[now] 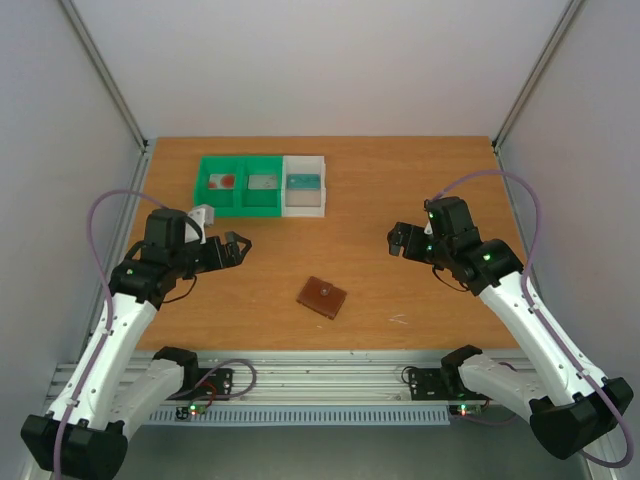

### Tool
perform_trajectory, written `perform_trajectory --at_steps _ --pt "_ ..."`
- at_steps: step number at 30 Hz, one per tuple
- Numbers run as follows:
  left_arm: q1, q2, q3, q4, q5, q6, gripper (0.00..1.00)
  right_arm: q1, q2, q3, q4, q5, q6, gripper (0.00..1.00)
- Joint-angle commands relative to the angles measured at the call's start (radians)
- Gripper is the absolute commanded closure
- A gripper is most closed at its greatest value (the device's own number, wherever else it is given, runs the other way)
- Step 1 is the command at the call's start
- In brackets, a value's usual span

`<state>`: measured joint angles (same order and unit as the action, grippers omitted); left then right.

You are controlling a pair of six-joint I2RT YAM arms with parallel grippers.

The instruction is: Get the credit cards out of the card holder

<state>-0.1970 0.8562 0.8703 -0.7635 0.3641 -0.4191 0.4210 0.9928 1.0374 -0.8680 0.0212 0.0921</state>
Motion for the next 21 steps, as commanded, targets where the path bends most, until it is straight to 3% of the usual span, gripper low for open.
perform_trajectory --at_steps 1,12,17,21 --pt "-0.001 -0.001 0.0 0.004 0.03 0.013 0.02 0.007 -0.005 -0.009 0.003 -0.01 0.013 0.02" --pt "-0.001 0.014 -0.019 -0.024 0.041 0.032 0.07 0.008 0.069 -0.019 0.014 -0.158 -0.006 0.02" --pt "-0.002 0.036 -0.052 0.002 0.094 -0.02 0.11 0.012 0.111 -0.067 0.098 -0.378 -0.037 0.1" --pt "-0.012 0.063 -0.074 0.021 0.135 -0.04 0.15 0.051 0.169 -0.113 0.144 -0.421 -0.034 0.19"
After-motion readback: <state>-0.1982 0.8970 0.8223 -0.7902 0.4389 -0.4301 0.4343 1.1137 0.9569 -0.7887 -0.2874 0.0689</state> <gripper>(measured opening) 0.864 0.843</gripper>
